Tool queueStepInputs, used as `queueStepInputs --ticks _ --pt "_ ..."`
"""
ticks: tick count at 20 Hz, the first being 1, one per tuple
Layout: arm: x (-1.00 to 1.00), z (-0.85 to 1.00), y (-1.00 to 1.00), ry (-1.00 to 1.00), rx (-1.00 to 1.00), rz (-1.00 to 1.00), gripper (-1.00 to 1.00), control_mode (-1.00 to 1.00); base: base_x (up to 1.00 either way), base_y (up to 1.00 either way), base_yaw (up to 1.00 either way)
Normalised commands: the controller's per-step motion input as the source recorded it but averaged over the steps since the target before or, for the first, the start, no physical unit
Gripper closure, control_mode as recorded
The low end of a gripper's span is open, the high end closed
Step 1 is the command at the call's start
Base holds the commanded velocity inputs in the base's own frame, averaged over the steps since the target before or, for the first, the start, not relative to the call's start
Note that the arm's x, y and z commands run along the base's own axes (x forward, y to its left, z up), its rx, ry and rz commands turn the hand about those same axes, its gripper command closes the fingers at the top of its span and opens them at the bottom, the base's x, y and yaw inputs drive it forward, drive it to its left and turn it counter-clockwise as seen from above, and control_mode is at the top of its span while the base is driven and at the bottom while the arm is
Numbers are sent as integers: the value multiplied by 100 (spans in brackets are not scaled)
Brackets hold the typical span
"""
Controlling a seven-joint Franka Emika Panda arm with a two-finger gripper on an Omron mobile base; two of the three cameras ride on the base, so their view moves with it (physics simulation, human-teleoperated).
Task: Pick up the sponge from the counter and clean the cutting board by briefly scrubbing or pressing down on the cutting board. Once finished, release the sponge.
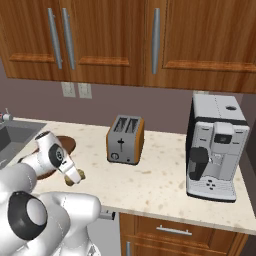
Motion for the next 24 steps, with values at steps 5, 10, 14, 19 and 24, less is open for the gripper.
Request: queueStepInputs --ticks 5,10,14,19,24 --pt "31 7 -6 5 0 -1 100 -100 0 0 0" --pt "26 0 11 0 0 0 100 -100 0 0 0" --pt "30 0 21 0 0 0 100 -100 0 0 0" --pt "4 0 5 0 0 0 -100 -100 0 0 0" --pt "0 0 0 1 0 0 -100 -100 0 0 0"
